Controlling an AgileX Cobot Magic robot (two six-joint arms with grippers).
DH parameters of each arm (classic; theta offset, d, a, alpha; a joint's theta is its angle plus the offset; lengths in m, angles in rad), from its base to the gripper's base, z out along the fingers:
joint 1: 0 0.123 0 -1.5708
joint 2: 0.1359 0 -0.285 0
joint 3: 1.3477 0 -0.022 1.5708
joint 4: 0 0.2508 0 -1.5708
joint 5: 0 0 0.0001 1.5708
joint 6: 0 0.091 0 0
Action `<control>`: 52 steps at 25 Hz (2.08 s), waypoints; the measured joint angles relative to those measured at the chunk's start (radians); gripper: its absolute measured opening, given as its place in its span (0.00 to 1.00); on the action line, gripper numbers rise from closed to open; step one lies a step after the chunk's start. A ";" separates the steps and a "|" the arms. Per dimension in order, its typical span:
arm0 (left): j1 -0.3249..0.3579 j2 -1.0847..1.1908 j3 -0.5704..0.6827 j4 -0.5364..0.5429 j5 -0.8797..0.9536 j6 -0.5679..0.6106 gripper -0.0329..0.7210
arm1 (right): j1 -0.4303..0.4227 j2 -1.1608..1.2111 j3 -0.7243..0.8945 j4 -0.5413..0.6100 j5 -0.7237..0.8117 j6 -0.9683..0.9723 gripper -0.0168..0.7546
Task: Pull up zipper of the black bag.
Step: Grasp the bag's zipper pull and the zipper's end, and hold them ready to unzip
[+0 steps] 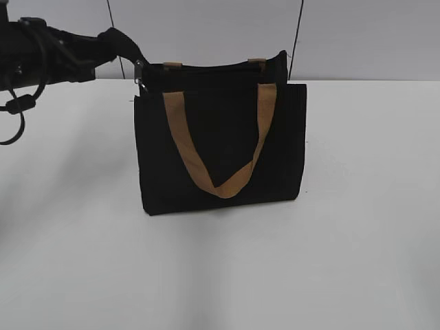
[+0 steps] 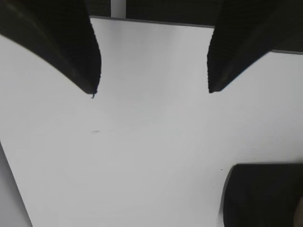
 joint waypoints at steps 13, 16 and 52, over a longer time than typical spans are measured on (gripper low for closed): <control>-0.004 -0.017 -0.056 0.101 0.016 -0.208 0.08 | 0.000 0.297 -0.022 0.379 -0.127 -0.401 0.71; -0.004 -0.017 -0.056 0.104 0.016 -0.230 0.07 | 0.004 0.437 -0.023 0.594 -0.229 -0.579 0.71; -0.004 -0.017 -0.071 0.105 0.068 -0.412 0.07 | 0.458 1.766 -0.704 1.373 -0.358 -1.417 0.53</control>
